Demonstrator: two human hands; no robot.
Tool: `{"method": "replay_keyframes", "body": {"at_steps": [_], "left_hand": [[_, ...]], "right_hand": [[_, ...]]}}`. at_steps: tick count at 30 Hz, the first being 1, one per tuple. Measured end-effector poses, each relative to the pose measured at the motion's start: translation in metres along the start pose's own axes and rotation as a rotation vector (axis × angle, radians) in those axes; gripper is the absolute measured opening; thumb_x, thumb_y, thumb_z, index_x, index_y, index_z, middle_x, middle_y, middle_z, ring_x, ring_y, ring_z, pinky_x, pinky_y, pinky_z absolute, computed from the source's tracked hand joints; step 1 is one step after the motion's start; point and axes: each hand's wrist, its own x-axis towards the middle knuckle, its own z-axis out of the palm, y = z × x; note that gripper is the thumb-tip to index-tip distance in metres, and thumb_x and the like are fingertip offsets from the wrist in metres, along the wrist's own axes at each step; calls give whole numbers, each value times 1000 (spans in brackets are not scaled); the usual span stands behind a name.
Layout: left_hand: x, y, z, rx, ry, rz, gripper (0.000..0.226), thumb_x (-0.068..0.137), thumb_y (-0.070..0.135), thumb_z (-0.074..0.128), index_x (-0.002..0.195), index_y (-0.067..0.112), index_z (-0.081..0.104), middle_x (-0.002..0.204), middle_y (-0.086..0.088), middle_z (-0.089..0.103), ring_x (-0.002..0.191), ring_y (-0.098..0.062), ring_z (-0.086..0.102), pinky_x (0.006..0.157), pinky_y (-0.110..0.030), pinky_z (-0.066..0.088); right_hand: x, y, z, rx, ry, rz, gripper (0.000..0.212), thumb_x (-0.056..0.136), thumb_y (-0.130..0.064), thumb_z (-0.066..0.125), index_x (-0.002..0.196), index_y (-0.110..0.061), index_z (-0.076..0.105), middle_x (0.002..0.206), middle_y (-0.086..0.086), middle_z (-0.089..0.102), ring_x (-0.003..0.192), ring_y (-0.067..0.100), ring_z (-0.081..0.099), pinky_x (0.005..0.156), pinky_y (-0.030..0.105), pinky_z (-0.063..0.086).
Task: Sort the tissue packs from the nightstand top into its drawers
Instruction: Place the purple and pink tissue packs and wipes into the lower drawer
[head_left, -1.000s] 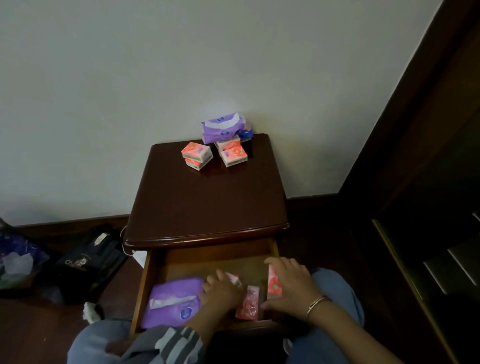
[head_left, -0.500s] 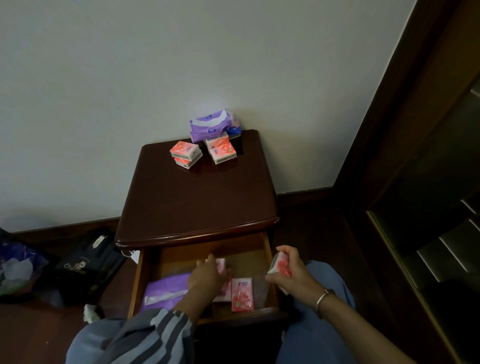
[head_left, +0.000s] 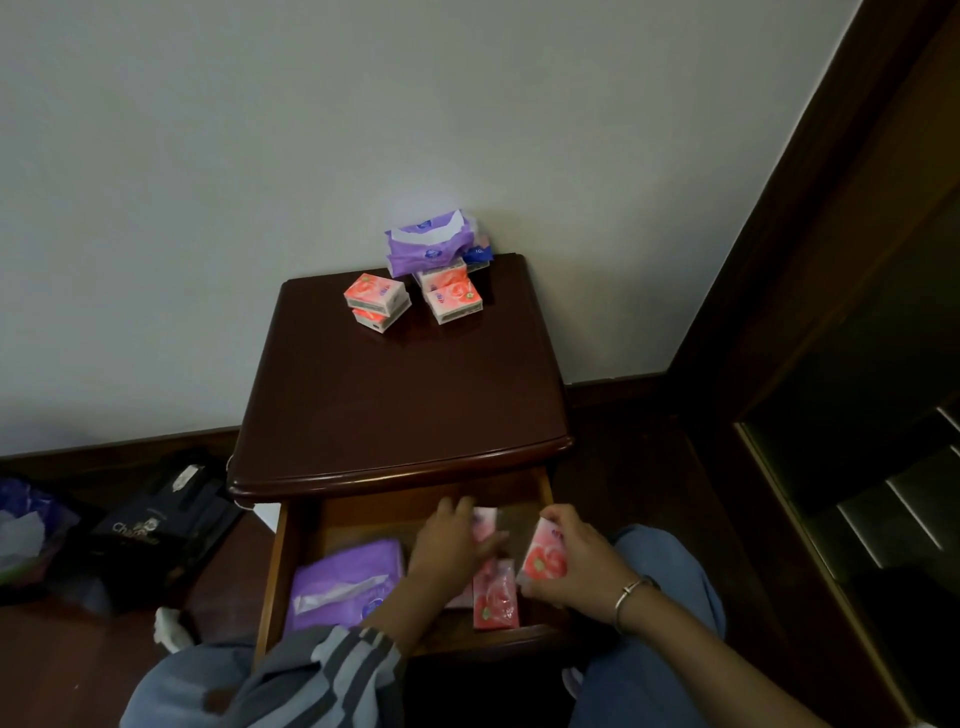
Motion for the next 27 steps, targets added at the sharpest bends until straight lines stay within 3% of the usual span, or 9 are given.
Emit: {"method": "replay_keyframes", "body": {"at_steps": [4, 7, 9, 12, 14, 17, 20, 23, 27], "left_hand": [[12, 29, 13, 43, 58, 42, 63, 86, 66, 45, 131, 21, 44, 125, -6, 51, 108, -22, 53, 91, -36, 45], [18, 46, 22, 101, 4, 50, 62, 91, 62, 40, 136, 20, 41, 133, -10, 46, 117, -26, 49, 96, -39, 43], [18, 47, 29, 215, -90, 134, 56, 97, 48, 38, 146, 22, 28, 142, -16, 37, 125, -34, 41, 99, -46, 40], [13, 35, 28, 120, -85, 74, 59, 99, 47, 28, 152, 22, 15, 150, -9, 32, 132, -32, 34, 105, -48, 30], [7, 19, 25, 151, -45, 97, 65, 96, 50, 34, 152, 24, 13, 154, -4, 26, 138, -29, 26, 109, -48, 26], [-5, -13, 21, 230, -119, 73, 70, 91, 57, 41, 151, 29, 18, 159, -2, 16, 145, -30, 15, 113, -52, 17], [-18, -34, 22, 237, -216, 92, 61, 92, 53, 43, 146, 26, 32, 159, -5, 19, 141, -31, 26, 113, -46, 23], [-29, -38, 27, 233, -205, 126, 54, 92, 48, 45, 140, 22, 42, 152, -6, 32, 130, -29, 40, 106, -39, 35], [-30, -34, 22, 220, -207, 92, 61, 93, 48, 45, 147, 25, 29, 149, -5, 34, 130, -28, 42, 106, -40, 36]], "right_hand": [[-15, 4, -13, 53, 78, 18, 77, 66, -37, 80, 126, -29, 33, 121, -7, 41, 102, 6, 50, 75, 16, 50], [-27, 10, -23, 87, 107, 58, 77, 67, -38, 80, 127, -30, 33, 119, -7, 41, 98, 6, 52, 66, 8, 45], [-31, 13, -26, 129, 117, 75, 74, 67, -37, 80, 125, -33, 33, 117, -7, 44, 94, 6, 55, 62, 8, 47], [-33, 17, -27, 159, 130, 80, 71, 68, -37, 80, 122, -37, 33, 116, -7, 46, 93, 5, 56, 59, 5, 46], [-32, 17, -25, 172, 139, 76, 71, 68, -37, 80, 121, -38, 33, 116, -7, 47, 93, 3, 55, 58, 3, 45], [-29, 15, -21, 181, 142, 71, 71, 68, -35, 80, 120, -40, 32, 117, -6, 46, 94, 2, 53, 58, 4, 46], [-25, 10, -12, 112, 143, 21, 73, 65, -42, 80, 120, -41, 32, 118, -9, 45, 102, 4, 51, 76, 14, 48], [-17, 3, 1, -222, 90, -74, 82, 59, -60, 73, 128, -38, 36, 111, -18, 37, 115, 10, 39, 96, 27, 37], [8, -3, 17, -570, -25, -100, 85, 62, -63, 68, 135, -35, 32, 135, -10, 42, 123, 18, 33, 99, 36, 28]]}}
